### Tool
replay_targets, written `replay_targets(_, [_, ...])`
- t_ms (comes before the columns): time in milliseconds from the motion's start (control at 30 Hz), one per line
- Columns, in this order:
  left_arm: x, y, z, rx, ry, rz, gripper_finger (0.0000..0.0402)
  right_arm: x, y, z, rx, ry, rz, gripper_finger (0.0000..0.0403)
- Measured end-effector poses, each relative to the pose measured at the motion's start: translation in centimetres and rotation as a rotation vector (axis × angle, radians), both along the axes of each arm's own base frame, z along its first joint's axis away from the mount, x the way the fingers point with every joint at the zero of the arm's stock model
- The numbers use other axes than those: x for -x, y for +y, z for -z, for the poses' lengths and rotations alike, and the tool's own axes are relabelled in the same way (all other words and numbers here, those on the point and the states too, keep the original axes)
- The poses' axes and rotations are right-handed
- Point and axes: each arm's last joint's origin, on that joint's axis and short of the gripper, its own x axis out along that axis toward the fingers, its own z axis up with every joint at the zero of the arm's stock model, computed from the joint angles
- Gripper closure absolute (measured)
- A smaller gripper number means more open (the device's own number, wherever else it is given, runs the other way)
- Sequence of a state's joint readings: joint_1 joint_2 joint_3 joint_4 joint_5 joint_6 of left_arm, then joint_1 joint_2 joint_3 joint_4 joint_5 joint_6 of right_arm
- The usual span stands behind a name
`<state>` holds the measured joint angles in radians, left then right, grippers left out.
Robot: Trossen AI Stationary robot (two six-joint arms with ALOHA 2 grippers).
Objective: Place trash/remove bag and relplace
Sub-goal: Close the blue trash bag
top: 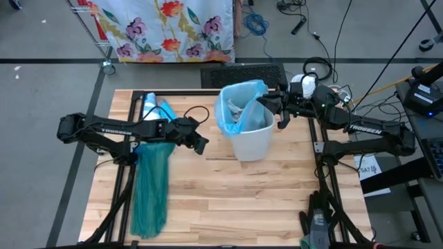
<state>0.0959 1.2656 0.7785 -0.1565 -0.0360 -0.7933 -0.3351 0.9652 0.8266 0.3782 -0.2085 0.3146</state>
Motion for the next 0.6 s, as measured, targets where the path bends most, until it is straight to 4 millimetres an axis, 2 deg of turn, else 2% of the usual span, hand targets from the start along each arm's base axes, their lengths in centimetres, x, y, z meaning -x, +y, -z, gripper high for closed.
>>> replay_targets(267, [-1.2,0.5,0.3,-0.076,0.037,0.050,0.0401,0.1,0.6,1.2,-0.196,0.126,-0.055,0.0403])
replay_targets(367, [-1.5,0.8,0.3,-0.114,0.044,0.068,0.0401,0.1,0.9,1.7,-0.224,0.177,-0.049,0.0403])
replay_targets(600, [-1.3,2.1,0.4,-0.152,0.057,0.062,0.0401,-0.1,1.3,1.7,-0.241,0.170,-0.013,0.0403])
